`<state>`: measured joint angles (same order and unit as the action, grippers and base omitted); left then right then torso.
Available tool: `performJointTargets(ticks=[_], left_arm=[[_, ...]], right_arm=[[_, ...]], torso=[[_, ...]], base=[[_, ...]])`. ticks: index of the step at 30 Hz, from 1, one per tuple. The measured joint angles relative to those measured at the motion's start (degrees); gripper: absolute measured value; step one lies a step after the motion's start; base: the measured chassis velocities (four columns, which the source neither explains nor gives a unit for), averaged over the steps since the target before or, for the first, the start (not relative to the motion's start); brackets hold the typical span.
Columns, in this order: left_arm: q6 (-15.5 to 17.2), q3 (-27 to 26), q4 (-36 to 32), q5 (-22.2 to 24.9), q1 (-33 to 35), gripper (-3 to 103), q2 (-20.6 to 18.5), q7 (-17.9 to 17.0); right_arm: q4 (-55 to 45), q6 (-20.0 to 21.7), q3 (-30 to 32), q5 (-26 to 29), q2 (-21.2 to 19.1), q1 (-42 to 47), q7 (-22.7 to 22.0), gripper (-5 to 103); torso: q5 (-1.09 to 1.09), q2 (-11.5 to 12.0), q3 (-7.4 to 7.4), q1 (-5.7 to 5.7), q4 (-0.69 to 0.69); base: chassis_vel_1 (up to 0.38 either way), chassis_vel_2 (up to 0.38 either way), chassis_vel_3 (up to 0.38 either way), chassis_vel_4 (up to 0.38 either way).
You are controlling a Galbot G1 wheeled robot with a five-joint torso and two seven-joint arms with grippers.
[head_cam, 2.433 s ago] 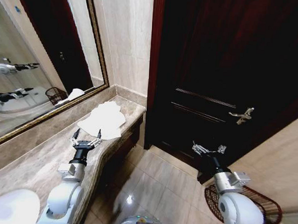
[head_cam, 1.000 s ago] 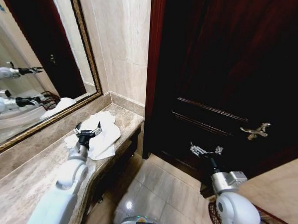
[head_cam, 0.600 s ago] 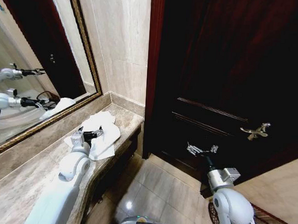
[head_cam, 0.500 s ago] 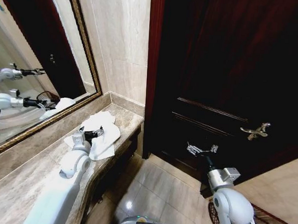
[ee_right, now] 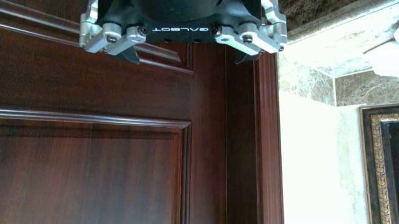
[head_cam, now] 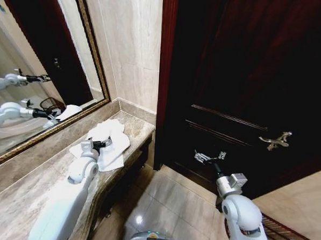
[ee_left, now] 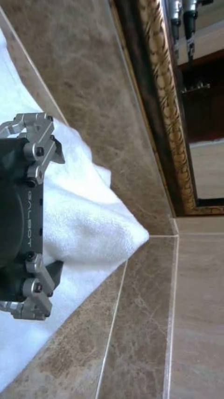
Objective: Discard the used towel into the hamper.
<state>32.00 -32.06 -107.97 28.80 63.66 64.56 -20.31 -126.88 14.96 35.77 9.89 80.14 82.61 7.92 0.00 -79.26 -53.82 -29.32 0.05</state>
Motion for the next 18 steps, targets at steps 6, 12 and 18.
performJointTargets(ticks=[6,12,18], left_arm=[[-1.22,1.47,2.83,1.37,-2.71,100,-0.37,-0.01],[-1.4,3.34,6.58,2.42,-5.61,100,-1.33,0.88],[-1.41,4.36,8.89,2.73,-7.24,100,-1.15,1.11]], right_arm=[[0.07,-0.07,-0.09,-0.12,0.11,-0.22,-0.29,100],[0.62,-0.88,0.07,0.18,0.08,-0.18,-0.4,100],[0.56,-0.7,0.78,0.66,-0.01,-0.19,-0.6,100]], torso=[[0.0,0.0,0.0,0.0,0.0],[0.01,0.0,0.0,0.0,0.01],[0.01,0.0,0.0,0.0,0.0]], base=[[0.0,0.0,0.0,0.0],[0.0,0.0,0.0,0.0],[0.0,0.0,0.0,0.0]])
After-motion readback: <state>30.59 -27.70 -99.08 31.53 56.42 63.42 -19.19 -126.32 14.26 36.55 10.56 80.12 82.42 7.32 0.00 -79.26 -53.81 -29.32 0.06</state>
